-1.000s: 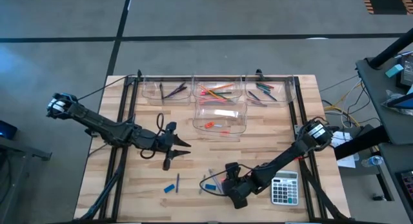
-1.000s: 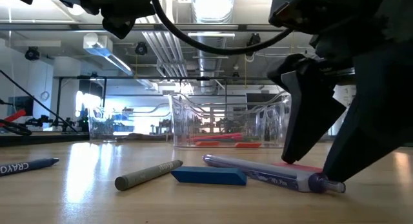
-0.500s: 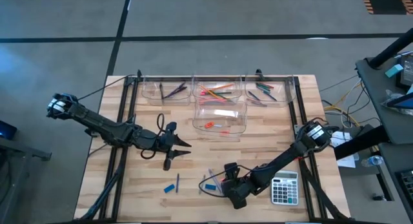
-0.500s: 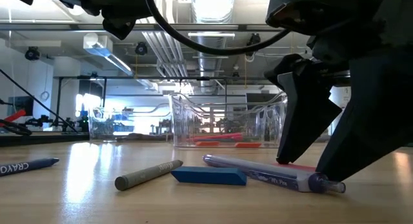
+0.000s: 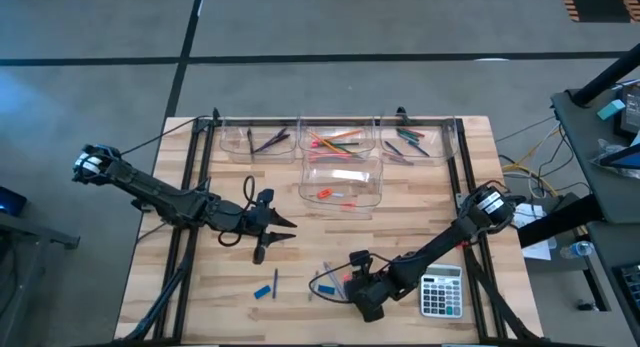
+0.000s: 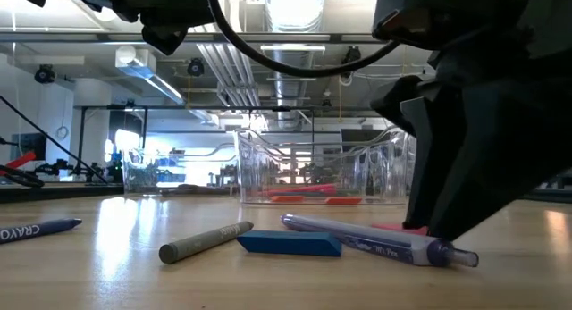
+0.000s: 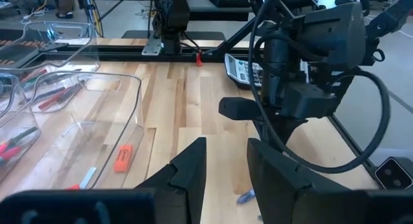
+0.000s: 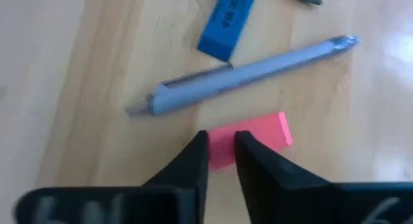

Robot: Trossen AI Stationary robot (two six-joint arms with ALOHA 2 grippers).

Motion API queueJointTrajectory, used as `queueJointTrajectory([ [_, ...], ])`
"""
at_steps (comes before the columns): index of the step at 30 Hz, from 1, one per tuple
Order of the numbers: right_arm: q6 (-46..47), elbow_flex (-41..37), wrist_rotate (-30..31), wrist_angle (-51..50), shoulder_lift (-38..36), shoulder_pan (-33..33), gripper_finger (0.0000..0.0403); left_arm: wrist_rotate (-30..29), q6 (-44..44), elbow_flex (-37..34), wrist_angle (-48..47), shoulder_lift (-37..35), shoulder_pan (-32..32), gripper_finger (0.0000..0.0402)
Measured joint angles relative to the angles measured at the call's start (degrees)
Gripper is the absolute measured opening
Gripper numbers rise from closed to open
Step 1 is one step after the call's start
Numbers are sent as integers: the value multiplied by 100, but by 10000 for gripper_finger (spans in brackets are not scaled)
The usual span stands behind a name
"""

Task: Sort crayons/erasers/pens/pencils in bins
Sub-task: Put the pink eraser into the bottom transparent bin

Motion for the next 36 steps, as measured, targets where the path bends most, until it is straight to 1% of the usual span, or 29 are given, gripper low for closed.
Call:
queueJointTrajectory([
  [4, -9, -7, 128, 20, -28, -12, 23, 5, -33, 0, 4, 0, -1, 97],
  [6, -54, -7, 181, 15, -55, -6, 13, 7, -33, 0, 18, 0, -2, 97],
  [14, -52, -5, 239, -64, -392, -12, 9, 14, -38, 0, 16, 0, -4, 97],
  [24, -112, -2, 742, -650, -1220, -10, 9, 19, -43, 0, 39, 0, -4, 97],
  [27, -292, -2, 957, -756, -1531, -59, 9, 20, 28, -4, 196, 0, -4, 97],
  [31, -692, -2, 1206, -794, -2013, -394, 8, 27, 159, -3, 346, -2, -4, 97],
  [33, -876, -2, 1292, -786, -2230, -688, 8, 29, 159, -3, 391, -2, -4, 97],
  [36, -1116, -74, 1256, -735, -2461, -1220, 8, 29, 106, -2, 392, -2, -9, 97],
])
